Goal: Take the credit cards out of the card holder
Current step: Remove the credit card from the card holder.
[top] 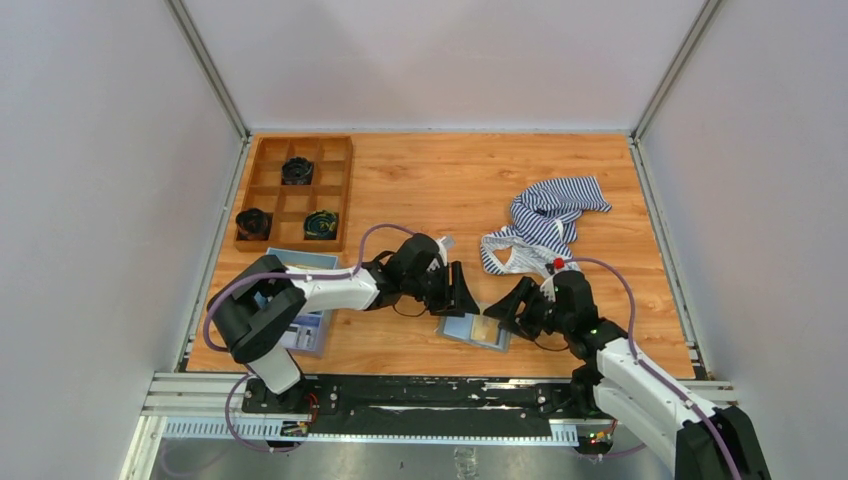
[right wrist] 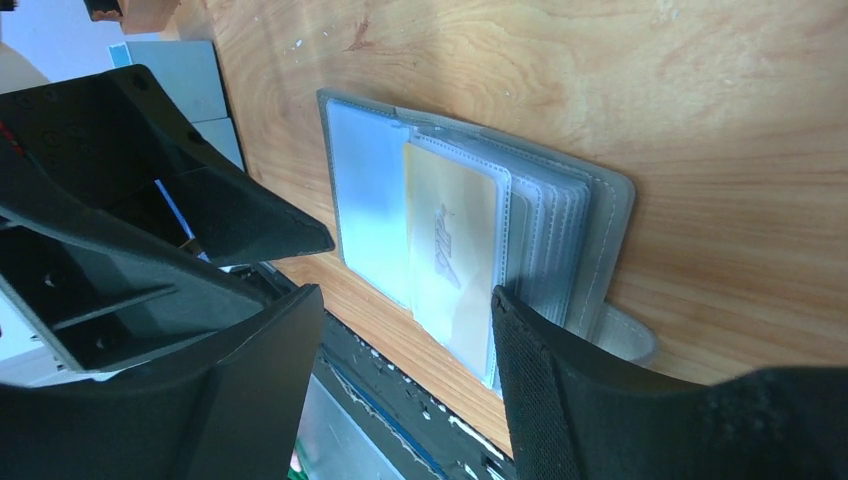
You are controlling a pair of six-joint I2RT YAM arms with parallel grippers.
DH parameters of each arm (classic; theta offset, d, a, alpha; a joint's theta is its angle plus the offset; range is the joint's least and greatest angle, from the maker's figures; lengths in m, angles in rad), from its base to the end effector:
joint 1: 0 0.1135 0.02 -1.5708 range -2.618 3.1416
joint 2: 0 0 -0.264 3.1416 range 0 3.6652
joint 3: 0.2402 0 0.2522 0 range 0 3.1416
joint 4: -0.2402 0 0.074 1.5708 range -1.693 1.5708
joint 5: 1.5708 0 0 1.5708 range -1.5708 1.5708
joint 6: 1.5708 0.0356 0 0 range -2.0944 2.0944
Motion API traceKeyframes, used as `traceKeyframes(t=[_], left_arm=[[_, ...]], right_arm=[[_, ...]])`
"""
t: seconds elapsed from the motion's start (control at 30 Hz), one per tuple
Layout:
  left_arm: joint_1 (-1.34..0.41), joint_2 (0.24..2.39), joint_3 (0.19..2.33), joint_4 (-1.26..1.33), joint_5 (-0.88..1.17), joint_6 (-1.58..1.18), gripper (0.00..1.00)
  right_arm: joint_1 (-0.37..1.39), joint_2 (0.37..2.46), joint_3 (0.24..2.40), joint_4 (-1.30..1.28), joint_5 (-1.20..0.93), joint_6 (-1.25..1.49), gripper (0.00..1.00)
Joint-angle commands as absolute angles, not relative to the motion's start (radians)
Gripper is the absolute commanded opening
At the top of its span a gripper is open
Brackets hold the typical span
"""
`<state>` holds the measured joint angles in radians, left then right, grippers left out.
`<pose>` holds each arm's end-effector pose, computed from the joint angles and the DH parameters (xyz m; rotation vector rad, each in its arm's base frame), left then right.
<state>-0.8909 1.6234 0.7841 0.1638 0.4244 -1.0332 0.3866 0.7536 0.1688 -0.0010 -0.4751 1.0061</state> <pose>0.1931 -0.2621 0.1684 0.0843 2.6388 -1.3580 0.1355 0.0727 0.1505 0.4290 2.3502 1.2555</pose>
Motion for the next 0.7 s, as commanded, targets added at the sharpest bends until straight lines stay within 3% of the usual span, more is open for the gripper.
traceKeyframes(t=[0.0, 0.27, 0.67], left_arm=[[-0.897, 1.673, 0.799, 0.193, 0.453, -1.042, 0.52], [-0.897, 1.729, 0.792, 0.226, 0.460, -1.045, 0.50], [-0.897, 1.820, 0.757, 0.380, 0.497, -1.108, 0.36]], right_arm=[[0.398, 0.796, 0.129, 0.029, -0.465, 1.008, 0.67], [0.399, 0.798, 0.120, 0.034, -0.462, 1.012, 0.67], [0.399, 0.779, 0.114, 0.022, -0.463, 1.018, 0.67]])
